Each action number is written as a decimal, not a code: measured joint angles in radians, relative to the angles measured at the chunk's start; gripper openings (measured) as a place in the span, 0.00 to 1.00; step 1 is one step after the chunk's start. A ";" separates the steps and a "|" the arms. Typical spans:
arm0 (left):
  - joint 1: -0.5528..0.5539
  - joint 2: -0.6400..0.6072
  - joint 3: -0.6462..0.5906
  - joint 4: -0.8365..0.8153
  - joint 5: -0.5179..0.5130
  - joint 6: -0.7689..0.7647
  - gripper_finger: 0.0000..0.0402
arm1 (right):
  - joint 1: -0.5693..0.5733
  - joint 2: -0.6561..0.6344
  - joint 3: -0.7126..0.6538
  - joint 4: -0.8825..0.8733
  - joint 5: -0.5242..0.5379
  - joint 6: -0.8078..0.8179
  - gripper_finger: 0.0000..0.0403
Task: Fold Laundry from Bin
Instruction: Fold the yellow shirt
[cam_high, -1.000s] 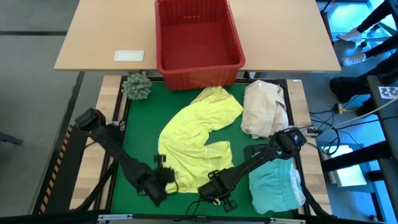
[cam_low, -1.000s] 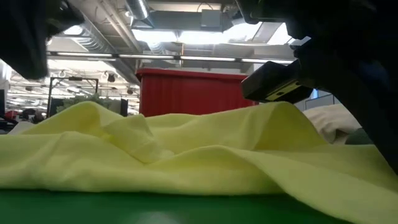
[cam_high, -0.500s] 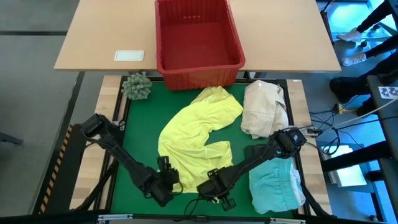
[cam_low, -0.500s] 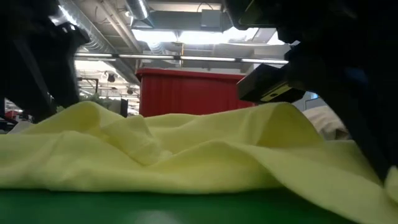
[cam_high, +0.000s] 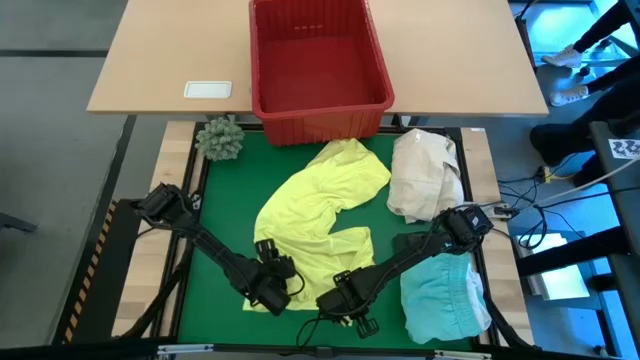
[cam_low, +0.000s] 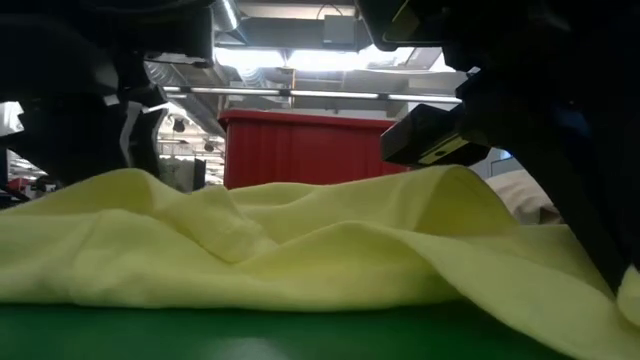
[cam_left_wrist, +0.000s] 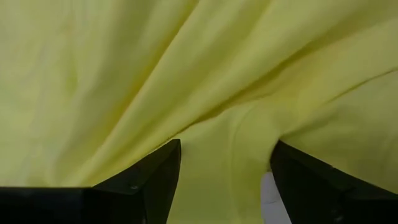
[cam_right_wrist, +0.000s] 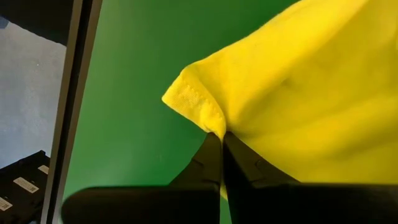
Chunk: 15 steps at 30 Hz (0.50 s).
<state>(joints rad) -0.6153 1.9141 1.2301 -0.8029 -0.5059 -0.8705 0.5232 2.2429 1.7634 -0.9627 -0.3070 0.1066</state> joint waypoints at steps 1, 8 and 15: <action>0.000 0.000 0.000 -0.007 0.000 -0.006 0.59 | 0.000 0.000 0.000 0.000 0.000 0.000 0.00; 0.000 0.000 0.000 -0.028 0.001 -0.037 0.39 | 0.000 0.000 0.000 0.000 0.000 0.001 0.00; 0.000 0.000 0.000 -0.055 0.026 -0.040 0.06 | 0.000 0.000 0.000 -0.001 0.000 0.005 0.00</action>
<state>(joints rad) -0.6156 1.9141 1.2301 -0.8579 -0.4798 -0.9102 0.5232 2.2429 1.7638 -0.9634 -0.3073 0.1116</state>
